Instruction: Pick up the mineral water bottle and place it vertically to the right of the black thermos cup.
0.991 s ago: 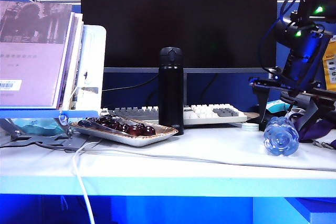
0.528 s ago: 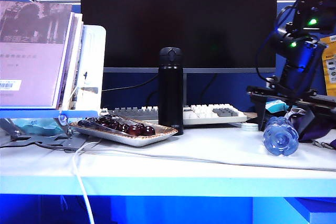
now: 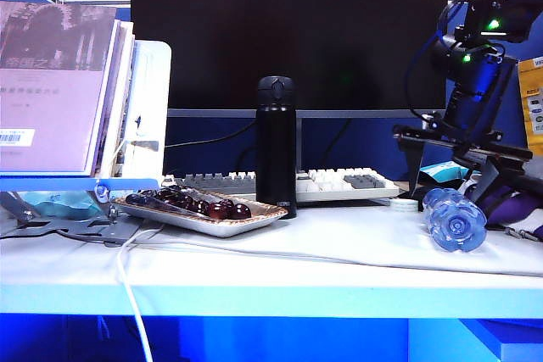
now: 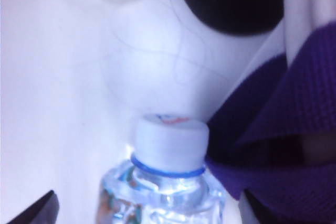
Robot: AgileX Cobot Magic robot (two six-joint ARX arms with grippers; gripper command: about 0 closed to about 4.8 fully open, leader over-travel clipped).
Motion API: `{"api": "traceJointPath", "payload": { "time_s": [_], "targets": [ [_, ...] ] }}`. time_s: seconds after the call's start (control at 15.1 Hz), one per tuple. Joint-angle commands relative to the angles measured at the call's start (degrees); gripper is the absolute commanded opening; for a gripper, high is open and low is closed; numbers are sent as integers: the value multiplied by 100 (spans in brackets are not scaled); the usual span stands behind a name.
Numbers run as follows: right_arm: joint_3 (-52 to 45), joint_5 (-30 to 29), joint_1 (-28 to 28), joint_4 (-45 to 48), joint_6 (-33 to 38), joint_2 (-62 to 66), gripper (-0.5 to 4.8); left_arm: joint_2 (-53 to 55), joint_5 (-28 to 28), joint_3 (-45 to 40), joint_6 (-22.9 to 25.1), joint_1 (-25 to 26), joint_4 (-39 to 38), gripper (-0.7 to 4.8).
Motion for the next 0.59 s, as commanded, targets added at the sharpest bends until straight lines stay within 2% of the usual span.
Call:
{"api": "traceJointPath", "payload": {
  "time_s": [0.07, 0.33, 0.4, 0.46, 0.53, 0.59],
  "targets": [
    [24, -4, 2, -74, -39, 103, 479, -17, 2, 0, -17, 2, -72, -5],
    [24, -2, 2, -225, -39, 334, 479, -17, 2, 0, -17, 2, -72, -5],
    [24, -4, 2, -245, -39, 361, 463, -17, 0, 0, -17, 2, -70, -5],
    [24, 0, 2, -240, -39, 372, 372, -17, 0, 0, -17, 2, -72, -5],
    [24, -2, 2, -236, -39, 372, 258, -17, 0, 0, -17, 2, -72, -5],
    [26, -2, 2, -238, -39, 372, 204, -17, 0, 0, -17, 2, -72, -5]
  ]
}}
